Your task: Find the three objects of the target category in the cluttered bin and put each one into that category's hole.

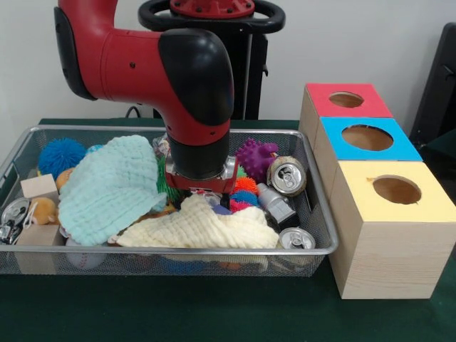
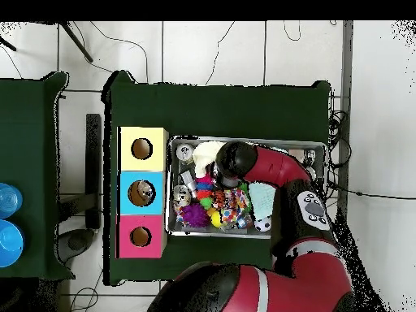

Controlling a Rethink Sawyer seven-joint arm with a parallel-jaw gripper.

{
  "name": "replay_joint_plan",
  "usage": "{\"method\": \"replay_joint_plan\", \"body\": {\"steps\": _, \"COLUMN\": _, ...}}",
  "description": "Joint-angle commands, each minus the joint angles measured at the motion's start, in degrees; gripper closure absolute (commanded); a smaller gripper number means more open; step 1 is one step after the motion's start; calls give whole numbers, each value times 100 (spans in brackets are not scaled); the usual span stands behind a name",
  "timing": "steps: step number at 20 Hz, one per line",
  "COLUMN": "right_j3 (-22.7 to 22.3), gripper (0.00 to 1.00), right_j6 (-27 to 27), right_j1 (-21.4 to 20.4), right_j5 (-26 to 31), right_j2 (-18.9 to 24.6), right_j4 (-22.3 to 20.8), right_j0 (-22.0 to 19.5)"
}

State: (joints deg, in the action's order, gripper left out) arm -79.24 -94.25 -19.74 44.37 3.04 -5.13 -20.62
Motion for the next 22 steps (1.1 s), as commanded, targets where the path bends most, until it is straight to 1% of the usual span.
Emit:
{"method": "replay_joint_plan", "body": {"steps": 1, "right_j3": -119, "gripper": 0, "right_j6": -1020, "right_j1": 405, "right_j5": -418, "right_j2": 199, "right_j4": 187, "right_j0": 91}}
{"method": "replay_joint_plan", "body": {"steps": 2, "right_j3": -133, "gripper": 0, "right_j6": -1033, "right_j1": 358, "right_j5": -357, "right_j2": 194, "right_j4": 208, "right_j0": 110}}
{"method": "replay_joint_plan", "body": {"steps": 3, "right_j3": -25, "gripper": 0, "right_j6": -1023, "right_j1": 376, "right_j5": -239, "right_j2": 189, "right_j4": 232, "right_j0": 124}}
{"method": "replay_joint_plan", "body": {"steps": 4, "right_j3": -18, "gripper": 0, "right_j6": -1006, "right_j1": 349, "right_j5": -173, "right_j2": 196, "right_j4": 249, "right_j0": 120}}
{"method": "replay_joint_plan", "body": {"steps": 7, "right_j3": -287, "gripper": 0, "right_j6": -957, "right_j1": 109, "right_j5": -116, "right_j2": 213, "right_j4": 284, "right_j0": 97}}
{"method": "replay_joint_plan", "body": {"steps": 12, "right_j3": -492, "gripper": 0, "right_j6": -851, "right_j1": -97, "right_j5": -2, "right_j2": 248, "right_j4": 325, "right_j0": 35}}
{"method": "replay_joint_plan", "body": {"steps": 16, "right_j3": -463, "gripper": 0, "right_j6": -807, "right_j1": -47, "right_j5": 4, "right_j2": 284, "right_j4": 349, "right_j0": 9}}
{"method": "replay_joint_plan", "body": {"steps": 18, "right_j3": -319, "gripper": 0, "right_j6": -784, "right_j1": 42, "right_j5": 61, "right_j2": 289, "right_j4": 356, "right_j0": 7}}
{"method": "replay_joint_plan", "body": {"steps": 22, "right_j3": -388, "gripper": 0, "right_j6": -740, "right_j1": 32, "right_j5": 15, "right_j2": 305, "right_j4": 381, "right_j0": -17}}
